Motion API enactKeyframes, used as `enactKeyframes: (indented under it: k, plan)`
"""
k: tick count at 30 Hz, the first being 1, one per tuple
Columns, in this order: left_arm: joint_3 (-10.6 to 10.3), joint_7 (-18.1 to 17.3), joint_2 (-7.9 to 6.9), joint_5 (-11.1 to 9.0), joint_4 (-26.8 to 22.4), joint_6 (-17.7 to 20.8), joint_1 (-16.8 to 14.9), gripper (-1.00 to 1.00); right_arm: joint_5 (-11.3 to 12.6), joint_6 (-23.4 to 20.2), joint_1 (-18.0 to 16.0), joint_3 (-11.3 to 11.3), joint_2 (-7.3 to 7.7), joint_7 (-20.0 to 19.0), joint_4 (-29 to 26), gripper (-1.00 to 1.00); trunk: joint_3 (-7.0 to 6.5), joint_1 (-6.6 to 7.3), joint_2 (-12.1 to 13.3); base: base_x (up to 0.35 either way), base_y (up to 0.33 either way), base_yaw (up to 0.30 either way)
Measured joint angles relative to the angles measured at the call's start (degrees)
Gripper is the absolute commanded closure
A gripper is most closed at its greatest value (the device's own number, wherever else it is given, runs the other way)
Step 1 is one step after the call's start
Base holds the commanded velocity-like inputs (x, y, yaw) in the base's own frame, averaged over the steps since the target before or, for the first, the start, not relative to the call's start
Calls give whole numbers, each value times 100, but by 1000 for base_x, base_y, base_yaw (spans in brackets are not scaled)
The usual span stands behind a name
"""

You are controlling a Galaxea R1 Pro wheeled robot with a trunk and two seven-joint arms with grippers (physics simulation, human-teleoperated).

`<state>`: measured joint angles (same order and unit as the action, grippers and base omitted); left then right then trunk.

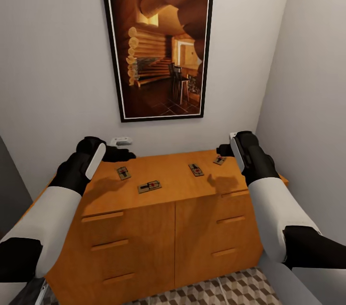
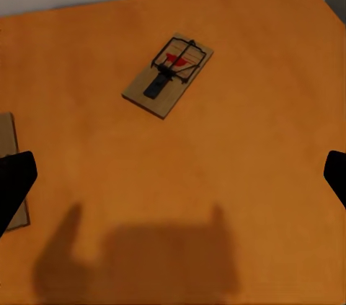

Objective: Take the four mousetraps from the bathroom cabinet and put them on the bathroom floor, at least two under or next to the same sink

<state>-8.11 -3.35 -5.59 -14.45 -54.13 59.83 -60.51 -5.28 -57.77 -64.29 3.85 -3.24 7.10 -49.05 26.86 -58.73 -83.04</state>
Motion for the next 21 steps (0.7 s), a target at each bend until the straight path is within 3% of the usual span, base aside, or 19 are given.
enactKeyframes:
  k: [12,21]
  plan:
    - [4,-9,46,44,36,0,0,-100,36,121,0,7,-30,49,14,-100,0,0,0,15,0,0]
    - [7,-11,63,51,191,-1,0,-100,37,131,0,11,-37,52,15,-100,0,3,-1,248,0,0]
